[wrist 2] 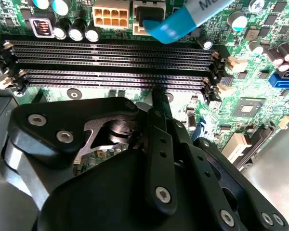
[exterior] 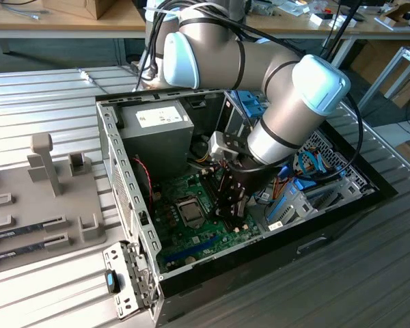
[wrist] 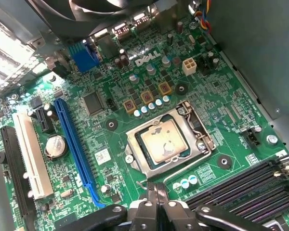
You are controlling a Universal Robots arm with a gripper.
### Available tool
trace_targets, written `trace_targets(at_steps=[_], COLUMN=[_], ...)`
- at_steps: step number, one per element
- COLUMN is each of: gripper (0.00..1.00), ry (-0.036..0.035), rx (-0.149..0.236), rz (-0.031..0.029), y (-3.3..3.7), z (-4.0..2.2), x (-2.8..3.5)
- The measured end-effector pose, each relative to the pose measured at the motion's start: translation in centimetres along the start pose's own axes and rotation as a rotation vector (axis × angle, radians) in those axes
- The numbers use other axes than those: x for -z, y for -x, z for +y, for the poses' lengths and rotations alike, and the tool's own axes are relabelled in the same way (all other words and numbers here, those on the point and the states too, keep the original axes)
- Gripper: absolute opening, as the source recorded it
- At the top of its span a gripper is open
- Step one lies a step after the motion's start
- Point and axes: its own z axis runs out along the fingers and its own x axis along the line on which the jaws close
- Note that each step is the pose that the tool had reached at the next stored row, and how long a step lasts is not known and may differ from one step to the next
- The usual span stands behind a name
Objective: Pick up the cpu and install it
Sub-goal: 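Install the first cpu locking lever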
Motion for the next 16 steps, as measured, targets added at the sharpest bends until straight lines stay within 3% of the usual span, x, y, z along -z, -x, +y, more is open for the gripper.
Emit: trace_targets(at_steps=[9,16], gripper=[0.11,0.11], ry=[-0.0025,-0.0102], rx=[0.0,0.0], rz=[-0.0021,-0.0056], y=[-0.18,-1.13], z=[0.31,2.22], x=[0.64,0.06])
